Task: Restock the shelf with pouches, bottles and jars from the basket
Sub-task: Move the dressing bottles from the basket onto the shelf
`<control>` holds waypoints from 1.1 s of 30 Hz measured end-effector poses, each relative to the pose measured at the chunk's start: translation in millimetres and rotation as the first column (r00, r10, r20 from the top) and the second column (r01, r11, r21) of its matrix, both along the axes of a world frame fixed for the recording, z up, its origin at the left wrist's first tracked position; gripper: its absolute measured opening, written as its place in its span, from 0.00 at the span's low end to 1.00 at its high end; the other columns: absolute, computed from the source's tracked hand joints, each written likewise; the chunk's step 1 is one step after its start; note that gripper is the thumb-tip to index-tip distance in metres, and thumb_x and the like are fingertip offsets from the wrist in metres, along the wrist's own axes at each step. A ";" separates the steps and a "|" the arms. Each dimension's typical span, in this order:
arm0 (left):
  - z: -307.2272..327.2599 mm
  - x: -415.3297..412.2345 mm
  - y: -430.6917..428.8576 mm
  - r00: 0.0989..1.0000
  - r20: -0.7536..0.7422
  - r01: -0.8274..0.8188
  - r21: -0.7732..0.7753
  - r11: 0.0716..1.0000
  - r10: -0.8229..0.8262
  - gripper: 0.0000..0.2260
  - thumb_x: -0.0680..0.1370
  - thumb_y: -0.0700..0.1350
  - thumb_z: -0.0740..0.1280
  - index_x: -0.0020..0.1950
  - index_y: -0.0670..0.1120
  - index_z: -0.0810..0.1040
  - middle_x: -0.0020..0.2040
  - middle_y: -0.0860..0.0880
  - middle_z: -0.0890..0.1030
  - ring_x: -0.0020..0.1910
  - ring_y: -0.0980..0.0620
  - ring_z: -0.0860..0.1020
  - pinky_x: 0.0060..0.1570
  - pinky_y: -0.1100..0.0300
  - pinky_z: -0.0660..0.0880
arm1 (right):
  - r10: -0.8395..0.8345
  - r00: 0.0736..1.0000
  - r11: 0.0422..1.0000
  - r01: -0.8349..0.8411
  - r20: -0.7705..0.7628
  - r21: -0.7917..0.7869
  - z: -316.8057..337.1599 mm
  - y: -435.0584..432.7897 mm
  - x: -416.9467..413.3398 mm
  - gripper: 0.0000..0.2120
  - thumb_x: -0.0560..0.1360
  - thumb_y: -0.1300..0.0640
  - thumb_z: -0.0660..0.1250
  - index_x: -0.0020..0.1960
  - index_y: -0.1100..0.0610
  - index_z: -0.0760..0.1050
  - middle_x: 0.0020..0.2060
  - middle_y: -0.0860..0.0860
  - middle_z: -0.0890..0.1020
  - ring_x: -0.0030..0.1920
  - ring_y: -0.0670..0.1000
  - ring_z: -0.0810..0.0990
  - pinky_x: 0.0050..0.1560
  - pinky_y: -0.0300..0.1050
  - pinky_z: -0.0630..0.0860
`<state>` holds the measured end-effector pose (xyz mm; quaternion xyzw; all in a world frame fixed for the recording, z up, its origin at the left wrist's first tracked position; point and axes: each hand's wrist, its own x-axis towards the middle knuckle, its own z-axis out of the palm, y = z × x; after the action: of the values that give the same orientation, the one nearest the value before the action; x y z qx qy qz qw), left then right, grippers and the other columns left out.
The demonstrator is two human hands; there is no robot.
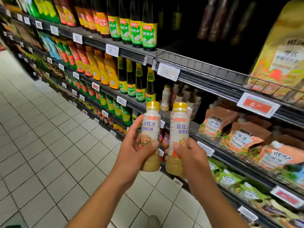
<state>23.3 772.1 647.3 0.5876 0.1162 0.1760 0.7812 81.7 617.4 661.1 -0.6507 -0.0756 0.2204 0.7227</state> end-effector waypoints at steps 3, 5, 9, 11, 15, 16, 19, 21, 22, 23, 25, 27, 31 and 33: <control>9.3 25.5 4.3 0.999 0.025 0.027 0.003 1.000 -0.027 0.33 0.70 0.41 0.75 0.70 0.64 0.72 0.60 0.45 0.83 0.52 0.49 0.82 0.46 0.57 0.80 | -0.026 0.999 1.000 0.027 0.041 -0.002 9.6 4.9 19.2 0.10 0.69 0.48 0.70 0.50 0.48 0.81 0.46 0.59 0.85 0.43 0.57 0.83 0.46 0.61 0.81; 16.8 41.4 9.1 0.998 0.043 0.052 0.002 0.999 -0.052 0.34 0.69 0.43 0.77 0.70 0.64 0.72 0.60 0.45 0.83 0.53 0.49 0.82 0.46 0.56 0.80 | -0.040 0.997 0.999 0.040 0.068 0.003 17.5 8.2 31.1 0.10 0.69 0.48 0.70 0.49 0.48 0.81 0.45 0.60 0.85 0.43 0.61 0.83 0.42 0.61 0.81; 28.8 73.3 22.4 0.993 0.077 0.088 -0.008 0.996 -0.087 0.33 0.71 0.44 0.75 0.73 0.62 0.69 0.61 0.44 0.82 0.54 0.47 0.83 0.46 0.56 0.80 | -0.059 0.987 0.998 0.057 0.147 0.017 31.4 15.6 55.6 0.08 0.71 0.49 0.71 0.49 0.49 0.81 0.44 0.57 0.85 0.41 0.54 0.83 0.39 0.49 0.81; 32.8 88.3 31.1 0.989 0.089 0.123 -0.024 0.992 -0.120 0.29 0.74 0.44 0.71 0.73 0.62 0.69 0.60 0.45 0.83 0.53 0.48 0.83 0.45 0.57 0.80 | -0.072 0.984 0.997 0.066 0.166 0.041 37.2 21.9 66.1 0.09 0.71 0.51 0.72 0.50 0.51 0.80 0.40 0.53 0.85 0.38 0.48 0.82 0.34 0.43 0.79; 42.4 120.3 53.2 0.977 0.133 0.170 0.009 0.985 -0.169 0.28 0.75 0.42 0.70 0.72 0.63 0.70 0.56 0.46 0.84 0.50 0.49 0.84 0.44 0.58 0.80 | -0.128 0.970 0.991 0.118 0.206 0.058 49.4 41.3 86.5 0.14 0.69 0.54 0.76 0.53 0.54 0.79 0.41 0.54 0.86 0.36 0.51 0.84 0.32 0.41 0.78; 45.6 129.5 59.9 0.973 0.146 0.179 0.024 0.984 -0.181 0.29 0.75 0.42 0.70 0.72 0.63 0.69 0.56 0.45 0.84 0.50 0.49 0.84 0.44 0.58 0.80 | -0.147 0.964 0.989 0.138 0.222 0.056 52.4 47.1 92.0 0.17 0.69 0.53 0.79 0.54 0.54 0.79 0.42 0.54 0.87 0.36 0.52 0.85 0.33 0.41 0.79; 56.8 160.4 82.4 0.958 0.187 0.206 0.071 0.976 -0.216 0.32 0.74 0.41 0.71 0.75 0.58 0.67 0.58 0.44 0.83 0.53 0.50 0.83 0.47 0.59 0.79 | -0.211 0.946 0.977 0.199 0.245 0.076 61.1 67.2 110.7 0.23 0.65 0.51 0.76 0.57 0.57 0.78 0.43 0.53 0.87 0.38 0.52 0.86 0.34 0.44 0.81; 67.0 181.3 97.6 0.946 0.206 0.238 0.088 0.967 -0.252 0.33 0.73 0.41 0.73 0.76 0.53 0.67 0.60 0.47 0.83 0.56 0.51 0.83 0.49 0.61 0.79 | -0.257 0.934 0.965 0.238 0.248 0.107 68.2 82.3 124.3 0.24 0.63 0.51 0.75 0.57 0.58 0.78 0.42 0.53 0.87 0.39 0.51 0.86 0.35 0.43 0.80; 72.9 191.5 104.6 0.939 0.211 0.257 0.098 0.962 -0.272 0.33 0.72 0.43 0.74 0.75 0.51 0.68 0.61 0.48 0.83 0.57 0.52 0.83 0.49 0.61 0.79 | -0.279 0.925 0.959 0.255 0.256 0.125 72.7 90.1 131.3 0.24 0.63 0.52 0.75 0.56 0.58 0.78 0.42 0.52 0.87 0.39 0.50 0.86 0.36 0.42 0.80; 78.8 201.6 111.6 0.932 0.213 0.275 0.109 0.955 -0.293 0.33 0.71 0.44 0.74 0.74 0.50 0.69 0.61 0.48 0.83 0.57 0.52 0.83 0.50 0.61 0.79 | -0.297 0.917 0.953 0.268 0.265 0.141 77.2 97.6 138.3 0.23 0.63 0.52 0.75 0.56 0.58 0.78 0.41 0.52 0.87 0.39 0.49 0.86 0.36 0.41 0.80; 89.0 221.9 125.3 0.916 0.222 0.315 0.124 0.941 -0.336 0.30 0.70 0.43 0.74 0.72 0.47 0.72 0.60 0.47 0.83 0.54 0.53 0.83 0.49 0.62 0.78 | -0.329 0.901 0.942 0.294 0.284 0.159 86.8 111.9 151.6 0.22 0.63 0.53 0.75 0.55 0.59 0.77 0.39 0.51 0.87 0.38 0.48 0.85 0.36 0.41 0.80; 98.3 239.7 137.2 0.895 0.229 0.360 0.136 0.923 -0.383 0.30 0.68 0.44 0.75 0.70 0.45 0.74 0.60 0.45 0.83 0.54 0.52 0.82 0.50 0.61 0.78 | -0.363 0.877 0.931 0.329 0.316 0.156 96.5 123.0 162.1 0.23 0.62 0.53 0.75 0.55 0.59 0.76 0.38 0.49 0.86 0.36 0.46 0.84 0.35 0.39 0.79; 114.9 268.0 156.8 0.846 0.259 0.439 0.156 0.885 -0.466 0.31 0.66 0.47 0.77 0.69 0.47 0.75 0.61 0.46 0.83 0.56 0.52 0.82 0.51 0.61 0.78 | -0.434 0.813 0.900 0.409 0.389 0.151 113.4 136.6 178.5 0.22 0.63 0.52 0.75 0.54 0.58 0.76 0.38 0.48 0.87 0.38 0.44 0.85 0.36 0.35 0.78; 122.2 280.3 162.7 0.827 0.273 0.463 0.166 0.871 -0.491 0.34 0.65 0.47 0.77 0.70 0.48 0.73 0.62 0.45 0.82 0.57 0.51 0.82 0.52 0.60 0.78 | -0.457 0.779 0.885 0.445 0.428 0.134 119.0 141.0 185.7 0.23 0.63 0.50 0.76 0.55 0.56 0.76 0.41 0.48 0.87 0.41 0.45 0.86 0.39 0.36 0.79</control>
<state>303.6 934.8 769.5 0.5988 -0.1652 0.0695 0.7806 267.4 758.4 780.2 -0.6734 -0.0848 -0.1159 0.7252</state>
